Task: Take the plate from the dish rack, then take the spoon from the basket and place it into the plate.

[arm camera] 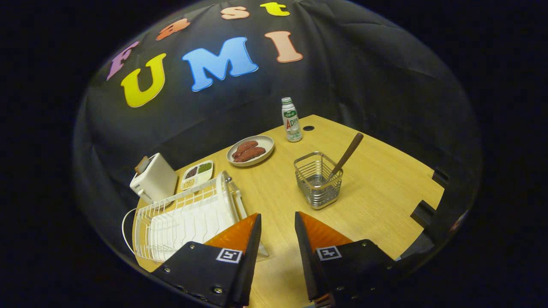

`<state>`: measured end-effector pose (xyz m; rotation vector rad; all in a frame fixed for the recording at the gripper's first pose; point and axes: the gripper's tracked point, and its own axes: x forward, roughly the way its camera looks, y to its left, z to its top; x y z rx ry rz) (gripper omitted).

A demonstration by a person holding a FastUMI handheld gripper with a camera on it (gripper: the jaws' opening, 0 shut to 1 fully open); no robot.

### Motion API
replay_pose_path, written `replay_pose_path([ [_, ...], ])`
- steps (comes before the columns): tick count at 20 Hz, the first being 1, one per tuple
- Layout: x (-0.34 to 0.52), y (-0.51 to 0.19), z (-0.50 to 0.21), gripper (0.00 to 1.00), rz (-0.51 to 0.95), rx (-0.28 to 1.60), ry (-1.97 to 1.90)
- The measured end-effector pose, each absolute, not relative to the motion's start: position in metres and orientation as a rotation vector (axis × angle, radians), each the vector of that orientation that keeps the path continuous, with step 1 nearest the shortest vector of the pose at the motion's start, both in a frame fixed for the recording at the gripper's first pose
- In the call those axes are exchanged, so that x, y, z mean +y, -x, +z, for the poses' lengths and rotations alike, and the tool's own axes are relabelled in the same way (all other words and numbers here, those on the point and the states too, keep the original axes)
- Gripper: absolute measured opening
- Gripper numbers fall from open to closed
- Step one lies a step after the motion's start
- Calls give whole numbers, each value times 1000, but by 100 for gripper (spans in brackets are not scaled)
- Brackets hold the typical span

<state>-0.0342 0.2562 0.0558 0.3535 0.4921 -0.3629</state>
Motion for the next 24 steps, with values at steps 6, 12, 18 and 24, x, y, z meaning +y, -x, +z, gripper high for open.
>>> replay_pose_path([
  [6, 186, 10, 60, 49, -505, 447, -411],
  [12, 136, -12, 59, 49, -604, 424, -456],
  [18, 106, -30, 37, 49, -656, 443, -513],
  [24, 110, -50, 40, 11, -586, 406, -559],
])
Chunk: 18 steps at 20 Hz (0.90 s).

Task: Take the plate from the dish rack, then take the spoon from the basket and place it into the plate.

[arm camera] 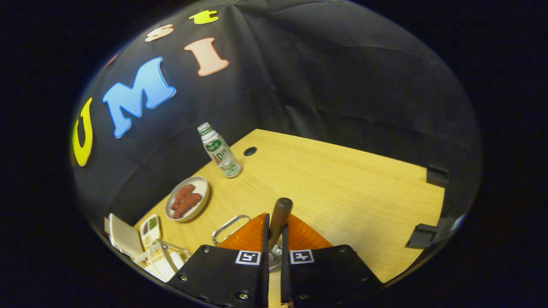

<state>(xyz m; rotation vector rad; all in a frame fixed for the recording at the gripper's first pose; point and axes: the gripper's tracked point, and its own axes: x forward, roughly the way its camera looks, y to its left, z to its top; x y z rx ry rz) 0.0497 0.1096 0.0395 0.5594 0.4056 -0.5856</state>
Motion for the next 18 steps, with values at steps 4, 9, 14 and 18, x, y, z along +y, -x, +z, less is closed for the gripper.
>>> replay_pose_path([
  [4, 117, -55, 42, 4, -552, 413, -501],
  [9, 127, -61, 61, 4, -520, 403, -406],
  [14, 136, -65, 96, 4, -486, 374, -262],
  [18, 149, -58, 126, 4, -463, 346, -141],
])
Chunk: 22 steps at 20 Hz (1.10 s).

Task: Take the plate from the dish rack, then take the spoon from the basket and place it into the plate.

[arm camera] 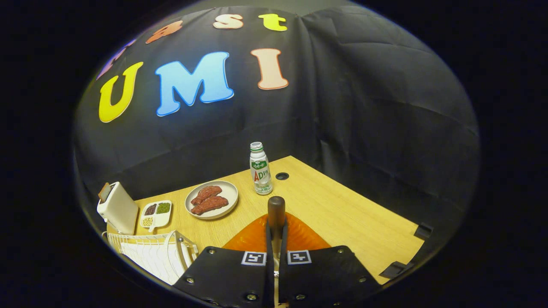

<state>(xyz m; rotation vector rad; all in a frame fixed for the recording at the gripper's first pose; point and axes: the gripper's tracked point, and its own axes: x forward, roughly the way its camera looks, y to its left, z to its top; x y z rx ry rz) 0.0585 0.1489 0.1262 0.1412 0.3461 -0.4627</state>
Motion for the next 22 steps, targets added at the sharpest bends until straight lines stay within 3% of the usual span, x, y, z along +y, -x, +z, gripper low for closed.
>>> replay_pose_path([
  [8, 206, -34, 182, 4, -373, 276, 44],
  [22, 453, 56, 166, 4, 57, 288, 156],
])
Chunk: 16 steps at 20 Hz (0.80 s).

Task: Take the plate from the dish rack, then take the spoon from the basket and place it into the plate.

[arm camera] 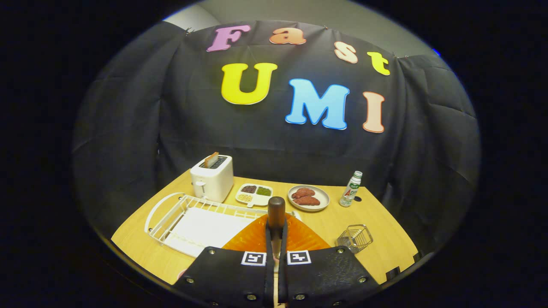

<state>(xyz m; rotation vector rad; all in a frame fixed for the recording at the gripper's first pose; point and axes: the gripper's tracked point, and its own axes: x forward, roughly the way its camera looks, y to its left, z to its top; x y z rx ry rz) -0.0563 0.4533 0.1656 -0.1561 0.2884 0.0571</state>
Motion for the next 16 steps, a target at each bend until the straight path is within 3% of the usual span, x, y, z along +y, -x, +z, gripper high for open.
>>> replay_pose_path([
  [9, 528, 92, 83, 4, 146, 401, 142],
  [16, 568, 104, 57, 5, 198, 452, 91],
])
